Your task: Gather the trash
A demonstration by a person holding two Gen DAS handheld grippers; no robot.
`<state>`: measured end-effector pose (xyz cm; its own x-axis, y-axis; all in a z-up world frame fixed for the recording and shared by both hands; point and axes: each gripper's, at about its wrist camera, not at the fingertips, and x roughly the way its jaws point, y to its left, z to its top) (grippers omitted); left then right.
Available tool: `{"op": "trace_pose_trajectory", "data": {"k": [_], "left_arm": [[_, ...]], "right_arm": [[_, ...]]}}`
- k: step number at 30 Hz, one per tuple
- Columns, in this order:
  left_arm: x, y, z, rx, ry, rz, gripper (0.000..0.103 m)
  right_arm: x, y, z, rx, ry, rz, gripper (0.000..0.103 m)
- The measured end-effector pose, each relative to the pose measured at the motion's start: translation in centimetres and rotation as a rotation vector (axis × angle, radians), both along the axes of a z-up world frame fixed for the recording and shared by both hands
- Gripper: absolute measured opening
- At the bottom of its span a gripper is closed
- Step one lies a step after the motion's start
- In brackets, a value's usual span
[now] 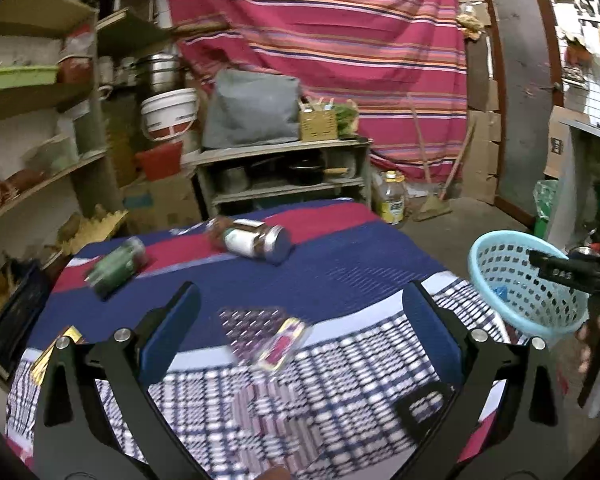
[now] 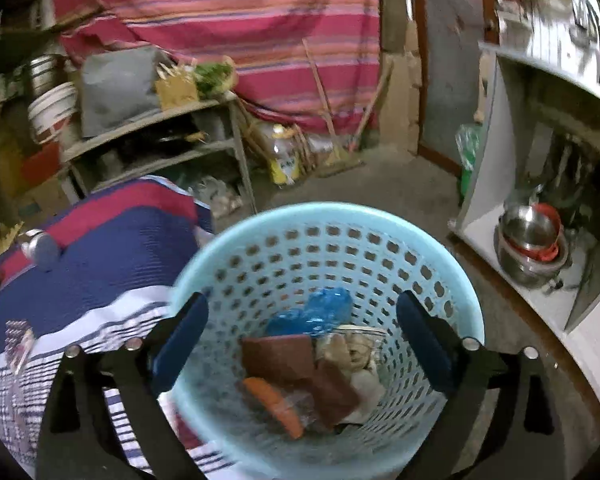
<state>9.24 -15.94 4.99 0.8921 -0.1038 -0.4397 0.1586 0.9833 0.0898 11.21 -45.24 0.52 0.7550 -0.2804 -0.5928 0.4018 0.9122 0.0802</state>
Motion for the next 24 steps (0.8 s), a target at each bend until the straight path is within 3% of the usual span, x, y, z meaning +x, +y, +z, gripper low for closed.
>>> {"op": "trace_pose_trajectory", "data": {"k": [7, 13, 24], "left_arm": [[-2.7, 3.8, -1.0, 0.004, 0.011, 0.079, 0.098], [-4.5, 6.8, -1.6, 0.005, 0.012, 0.121, 0.098], [-5.9, 10.5, -3.5, -0.013, 0.036, 0.172, 0.098]], "right_arm": [[-3.7, 10.0, 2.3, -0.031, -0.095, 0.174, 0.098], [-6.3, 17.4, 2.0, -0.063, -0.123, 0.3, 0.098], [-8.6, 21.9, -0.8, -0.038, -0.108, 0.355, 0.098]]}}
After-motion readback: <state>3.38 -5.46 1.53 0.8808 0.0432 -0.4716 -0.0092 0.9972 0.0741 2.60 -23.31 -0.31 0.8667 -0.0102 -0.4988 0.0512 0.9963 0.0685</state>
